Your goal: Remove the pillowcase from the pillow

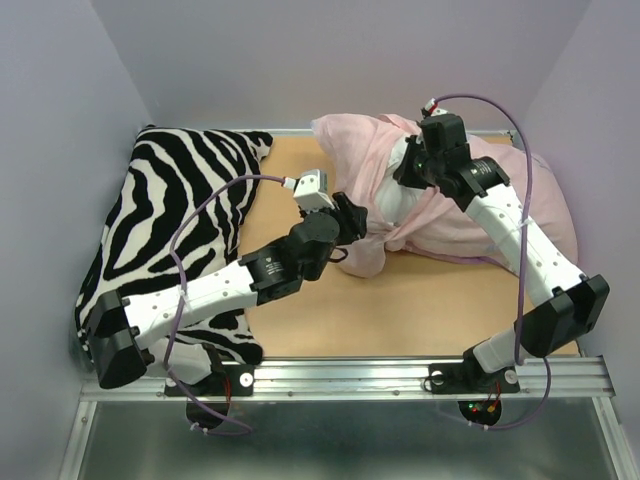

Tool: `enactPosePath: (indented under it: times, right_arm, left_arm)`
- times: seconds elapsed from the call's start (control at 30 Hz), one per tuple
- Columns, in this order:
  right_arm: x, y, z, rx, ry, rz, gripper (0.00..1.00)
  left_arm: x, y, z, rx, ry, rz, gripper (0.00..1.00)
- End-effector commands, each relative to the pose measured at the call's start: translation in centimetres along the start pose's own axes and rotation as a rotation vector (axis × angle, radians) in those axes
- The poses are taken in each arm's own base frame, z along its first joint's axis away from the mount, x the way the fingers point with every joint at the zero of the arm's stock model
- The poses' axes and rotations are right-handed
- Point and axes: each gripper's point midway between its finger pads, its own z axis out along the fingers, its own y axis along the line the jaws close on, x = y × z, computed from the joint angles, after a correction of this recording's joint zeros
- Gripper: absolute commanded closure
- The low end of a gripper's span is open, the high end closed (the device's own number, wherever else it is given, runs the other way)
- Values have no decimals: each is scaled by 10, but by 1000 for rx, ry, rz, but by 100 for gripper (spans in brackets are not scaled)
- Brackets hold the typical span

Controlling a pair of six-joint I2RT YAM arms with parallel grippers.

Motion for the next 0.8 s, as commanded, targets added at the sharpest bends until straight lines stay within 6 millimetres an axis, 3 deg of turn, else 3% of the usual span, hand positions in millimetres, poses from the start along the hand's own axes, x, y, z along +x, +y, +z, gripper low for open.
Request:
enactPosePath:
  times: [0.0, 0.43, 0.77]
  right_arm:
    - [-34, 18, -14, -66, -159, 39, 99]
    - [-28, 21, -7, -65, -149, 29, 99]
    - [-26, 21, -5, -63, -146, 24, 99]
  left_arm:
    - [-7, 13, 7, -124, -14, 115, 39]
    - [7, 2, 37, -145, 18, 171, 38]
    - [-3, -14, 29, -42, -1, 129, 38]
